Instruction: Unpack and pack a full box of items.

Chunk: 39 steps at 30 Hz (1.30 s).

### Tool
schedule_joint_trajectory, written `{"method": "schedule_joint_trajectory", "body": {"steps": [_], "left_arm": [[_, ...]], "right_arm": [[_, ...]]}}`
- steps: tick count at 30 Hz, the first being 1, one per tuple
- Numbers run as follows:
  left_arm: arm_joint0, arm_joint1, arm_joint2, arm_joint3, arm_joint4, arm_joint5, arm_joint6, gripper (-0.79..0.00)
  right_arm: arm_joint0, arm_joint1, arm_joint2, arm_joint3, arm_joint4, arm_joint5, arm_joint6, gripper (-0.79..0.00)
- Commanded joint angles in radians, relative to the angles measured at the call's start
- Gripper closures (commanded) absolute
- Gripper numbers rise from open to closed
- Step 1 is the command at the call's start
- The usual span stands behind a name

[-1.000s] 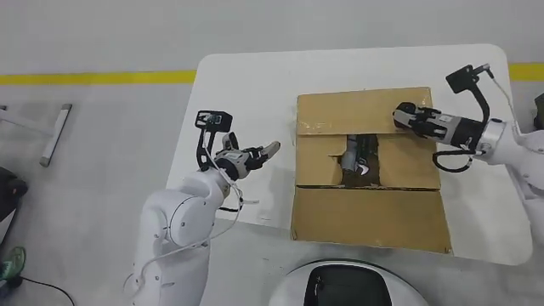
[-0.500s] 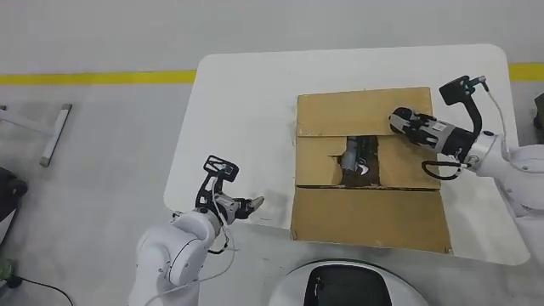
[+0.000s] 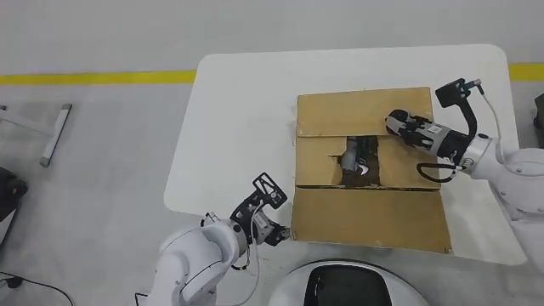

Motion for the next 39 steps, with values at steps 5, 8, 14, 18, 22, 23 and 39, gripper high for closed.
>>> {"method": "schedule_joint_trajectory", "body": {"steps": [5, 8, 14, 18, 22, 23, 39], "left_arm": [[-0.040, 0.004, 0.018, -0.020, -0.082, 0.008, 0.045, -0.785], [-0.066, 0.006, 0.032, -0.018, -0.120, 0.015, 0.070, -0.785], [-0.131, 0.006, 0.054, -0.009, -0.132, 0.079, 0.129, -0.785], [-0.180, 0.002, 0.072, 0.023, -0.124, 0.149, 0.182, -0.785], [-0.231, -0.003, 0.106, 0.080, -0.084, 0.226, 0.220, -0.785], [-0.241, -0.004, 0.116, 0.096, -0.075, 0.250, 0.230, -0.785], [-0.316, -0.013, 0.208, 0.228, 0.032, 0.371, 0.234, -0.785]], "right_arm": [[-0.002, 0.000, -0.009, -0.002, 0.003, 0.006, -0.006, 0.000], [-0.001, -0.001, -0.015, -0.002, 0.008, 0.010, -0.008, 0.000], [0.002, -0.002, -0.015, -0.008, 0.026, 0.015, -0.022, 0.000], [0.001, 0.001, 0.028, -0.032, 0.051, 0.028, -0.041, 0.000], [-0.019, 0.004, 0.098, -0.063, 0.091, 0.056, -0.073, 0.000], [-0.026, 0.004, 0.114, -0.075, 0.100, 0.058, -0.081, 0.000], [-0.152, 0.001, 0.029, -0.190, -0.317, 0.116, -0.198, 0.000]]}}
